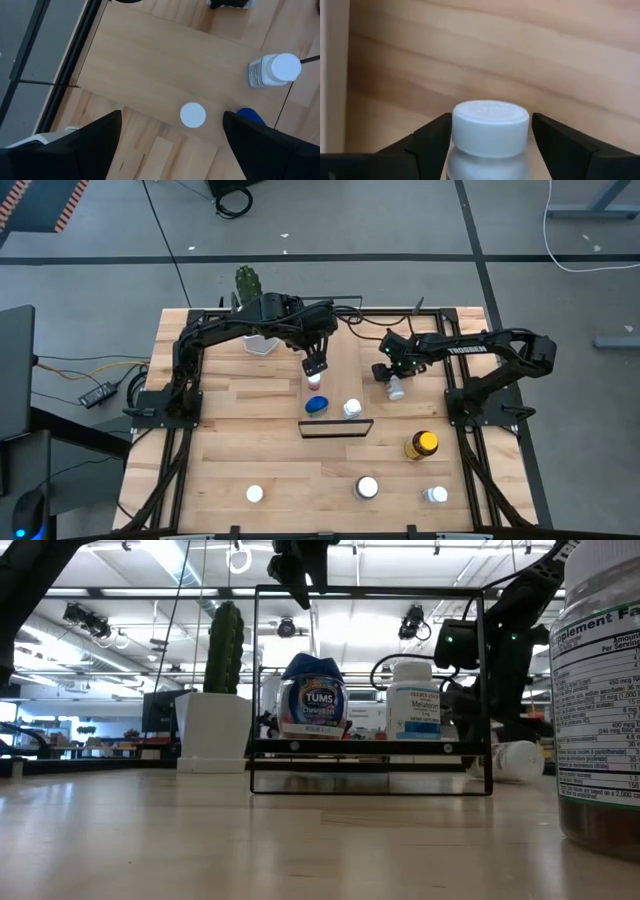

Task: Pick and place medicine bottles onto shelf by color
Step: Put the white medicine bottle on the shelf

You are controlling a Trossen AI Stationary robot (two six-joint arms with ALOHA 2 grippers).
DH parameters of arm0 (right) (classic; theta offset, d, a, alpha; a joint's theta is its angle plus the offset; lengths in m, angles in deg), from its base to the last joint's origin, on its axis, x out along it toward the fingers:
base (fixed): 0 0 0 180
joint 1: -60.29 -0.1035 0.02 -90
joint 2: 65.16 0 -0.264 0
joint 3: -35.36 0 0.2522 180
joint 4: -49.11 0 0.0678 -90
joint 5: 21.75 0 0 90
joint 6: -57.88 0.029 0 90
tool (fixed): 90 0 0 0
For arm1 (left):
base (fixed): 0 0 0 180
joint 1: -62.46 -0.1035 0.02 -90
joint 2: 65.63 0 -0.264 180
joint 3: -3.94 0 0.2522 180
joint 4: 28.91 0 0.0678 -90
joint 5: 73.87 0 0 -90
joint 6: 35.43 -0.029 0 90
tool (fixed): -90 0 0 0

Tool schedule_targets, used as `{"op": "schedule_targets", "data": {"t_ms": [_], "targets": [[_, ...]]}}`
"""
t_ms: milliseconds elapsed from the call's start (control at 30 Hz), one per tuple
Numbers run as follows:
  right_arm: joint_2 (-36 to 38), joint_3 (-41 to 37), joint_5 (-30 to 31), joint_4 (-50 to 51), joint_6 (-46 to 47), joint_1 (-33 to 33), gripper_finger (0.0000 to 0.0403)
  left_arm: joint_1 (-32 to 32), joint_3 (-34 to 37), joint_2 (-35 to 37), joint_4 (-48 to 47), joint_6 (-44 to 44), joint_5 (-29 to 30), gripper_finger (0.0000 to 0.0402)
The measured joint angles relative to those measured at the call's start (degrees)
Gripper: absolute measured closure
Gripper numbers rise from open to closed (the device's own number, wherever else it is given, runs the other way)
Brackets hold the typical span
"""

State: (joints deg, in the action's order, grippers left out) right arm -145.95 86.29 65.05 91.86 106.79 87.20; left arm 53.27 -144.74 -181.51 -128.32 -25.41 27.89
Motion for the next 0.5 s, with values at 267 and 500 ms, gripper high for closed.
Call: {"op": "schedule_targets", "data": {"t_ms": [267,500], "targets": [[0.00,-0.02,1.22,0.23,-4.37,1.33,0.0179,0.00,0.00,0.00,0.00,1.52,0.01,0.0049],[0.38,0.37,0.81,1.03,-4.91,1.96,0.0194,0.00,0.00,0.00,0.00,2.93,0.01,0.0049]]}}
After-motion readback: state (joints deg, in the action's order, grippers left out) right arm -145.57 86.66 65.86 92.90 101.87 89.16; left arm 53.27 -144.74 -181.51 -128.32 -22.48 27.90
